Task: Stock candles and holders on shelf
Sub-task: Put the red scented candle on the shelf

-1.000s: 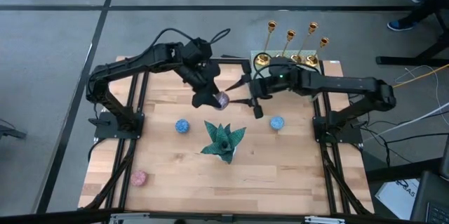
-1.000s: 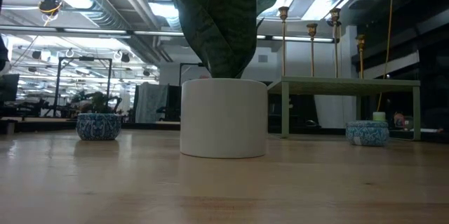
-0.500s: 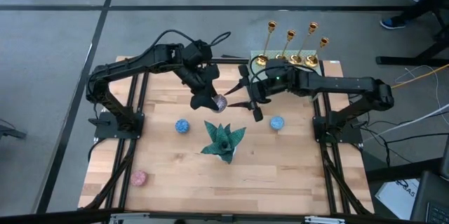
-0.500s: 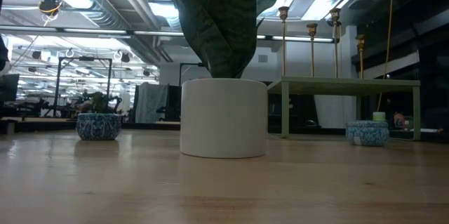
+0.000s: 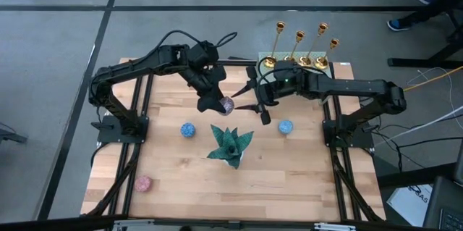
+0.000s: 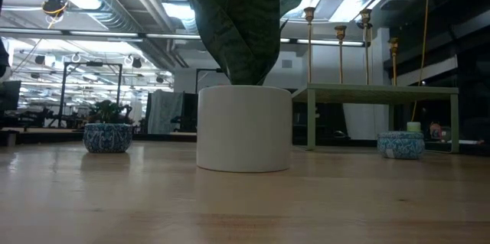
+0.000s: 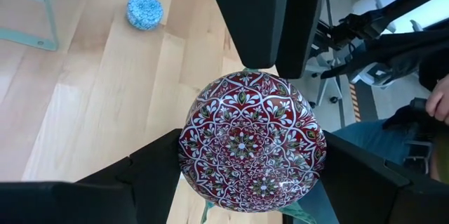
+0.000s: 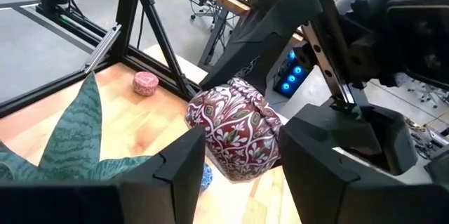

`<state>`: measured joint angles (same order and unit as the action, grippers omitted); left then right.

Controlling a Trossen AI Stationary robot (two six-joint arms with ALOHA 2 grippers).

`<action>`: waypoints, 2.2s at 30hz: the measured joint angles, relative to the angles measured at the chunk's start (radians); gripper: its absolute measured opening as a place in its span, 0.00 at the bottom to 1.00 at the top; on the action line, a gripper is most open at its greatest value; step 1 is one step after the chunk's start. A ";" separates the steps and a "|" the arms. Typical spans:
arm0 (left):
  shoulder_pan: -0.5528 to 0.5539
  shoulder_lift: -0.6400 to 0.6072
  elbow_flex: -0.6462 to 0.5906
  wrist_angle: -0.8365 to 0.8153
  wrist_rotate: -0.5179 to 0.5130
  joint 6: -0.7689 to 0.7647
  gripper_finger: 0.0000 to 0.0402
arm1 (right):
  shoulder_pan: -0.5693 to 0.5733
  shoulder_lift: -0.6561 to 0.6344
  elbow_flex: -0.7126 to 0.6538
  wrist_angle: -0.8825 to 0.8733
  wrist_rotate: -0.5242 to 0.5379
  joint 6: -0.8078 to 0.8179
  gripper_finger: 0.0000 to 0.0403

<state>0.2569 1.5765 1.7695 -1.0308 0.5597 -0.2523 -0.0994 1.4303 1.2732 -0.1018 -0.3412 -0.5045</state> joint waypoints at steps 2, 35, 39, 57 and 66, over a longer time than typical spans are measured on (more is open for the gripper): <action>0.000 0.000 0.000 -0.002 -0.004 0.000 0.72 | 0.000 0.000 0.000 -0.006 0.000 0.001 0.46; 0.030 0.004 0.001 0.028 0.072 -0.007 0.72 | -0.009 0.060 -0.001 0.070 0.008 -0.064 0.81; 0.020 0.012 0.002 0.027 0.100 -0.007 0.72 | -0.008 0.068 -0.001 0.092 0.004 -0.065 0.78; 0.052 0.012 0.001 0.024 0.140 -0.021 0.74 | 0.000 0.069 -0.002 0.099 -0.006 -0.081 0.45; 0.101 0.012 0.001 0.055 0.116 -0.015 0.78 | 0.002 0.030 -0.002 0.030 0.087 -0.060 0.46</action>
<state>0.3576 1.5887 1.7706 -0.9758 0.6758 -0.2678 -0.0971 1.4599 1.2716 -0.0720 -0.2547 -0.5647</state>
